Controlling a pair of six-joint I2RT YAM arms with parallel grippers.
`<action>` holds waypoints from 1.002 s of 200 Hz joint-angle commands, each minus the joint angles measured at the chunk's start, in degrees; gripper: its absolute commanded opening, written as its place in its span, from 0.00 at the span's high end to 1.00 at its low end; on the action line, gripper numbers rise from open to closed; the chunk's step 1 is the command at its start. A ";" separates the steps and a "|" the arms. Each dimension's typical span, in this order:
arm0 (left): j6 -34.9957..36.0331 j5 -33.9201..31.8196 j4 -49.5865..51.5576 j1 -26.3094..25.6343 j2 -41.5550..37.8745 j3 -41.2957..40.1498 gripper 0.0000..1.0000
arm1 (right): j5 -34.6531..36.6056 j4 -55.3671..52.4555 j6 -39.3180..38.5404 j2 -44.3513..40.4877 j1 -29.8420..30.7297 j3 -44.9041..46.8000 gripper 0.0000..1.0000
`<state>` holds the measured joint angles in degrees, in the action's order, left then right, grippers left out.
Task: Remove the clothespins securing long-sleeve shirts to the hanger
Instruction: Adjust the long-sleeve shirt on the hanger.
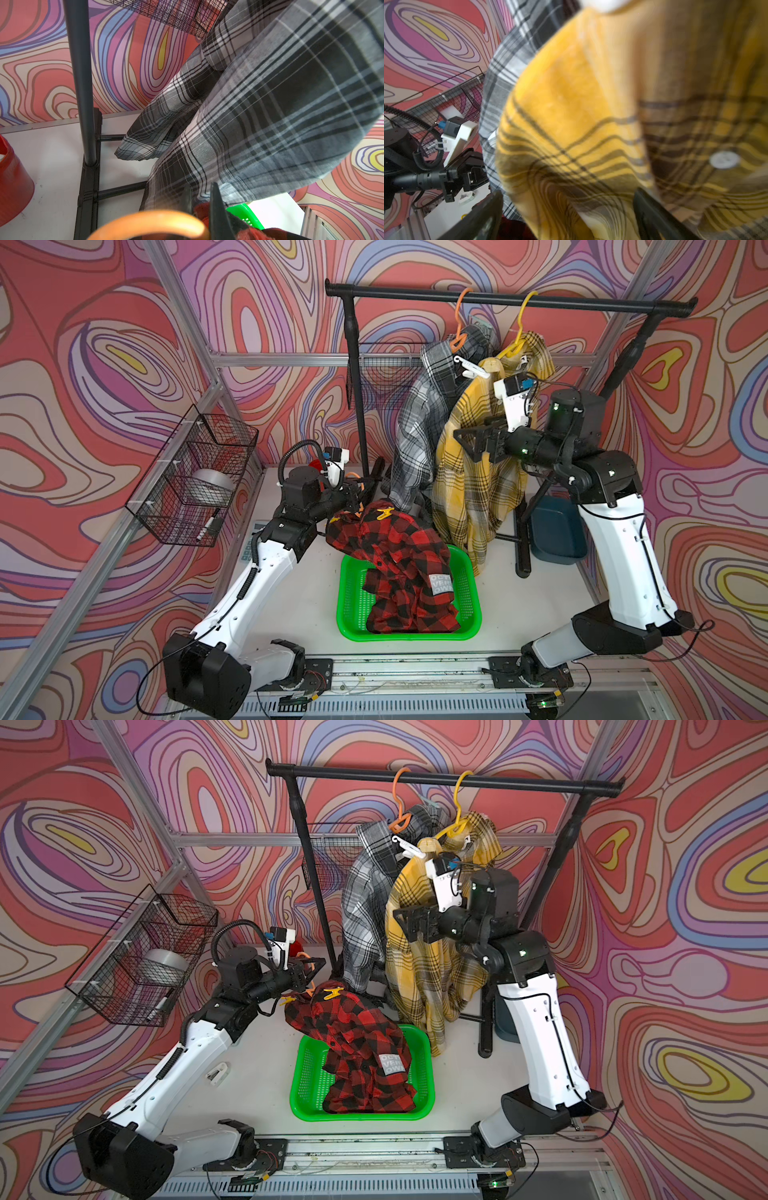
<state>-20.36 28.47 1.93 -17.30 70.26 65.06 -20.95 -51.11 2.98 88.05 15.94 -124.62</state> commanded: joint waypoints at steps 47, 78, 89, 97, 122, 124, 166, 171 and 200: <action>0.21 1.42 1.13 0.09 1.46 3.82 1.00 | -16.21 13.85 2.62 -11.69 -6.61 25.58 0.07; 0.93 1.05 2.20 0.11 1.76 4.03 1.00 | -22.22 19.52 0.09 -18.43 -6.62 37.39 0.15; 0.94 1.03 2.55 0.11 1.90 4.07 1.00 | -24.97 20.50 -0.44 -19.95 -6.63 40.31 0.18; 1.03 1.28 2.80 0.11 2.09 4.23 1.00 | -27.14 21.78 -0.58 -21.34 -6.63 42.48 0.20; 1.47 1.43 3.92 0.15 2.49 4.76 1.00 | -32.78 22.45 -2.24 -23.94 -6.63 44.98 0.24; 1.46 1.53 3.99 0.11 2.44 4.80 1.00 | -33.11 22.39 -2.40 -24.03 -6.63 44.99 0.24; 2.77 1.30 7.05 0.13 3.52 6.85 1.00 | -24.42 16.66 -8.70 -24.65 2.58 41.81 0.27; 2.91 1.34 7.47 0.09 3.63 7.12 1.00 | -21.15 15.61 -9.75 -24.37 5.20 41.23 0.28; 4.03 0.16 12.22 0.16 4.35 9.73 1.00 | -5.62 12.29 -13.45 -21.88 16.80 38.77 0.32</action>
<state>-18.57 29.04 9.63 -17.30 74.02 71.13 -40.51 -34.65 -5.19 64.73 25.82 -83.46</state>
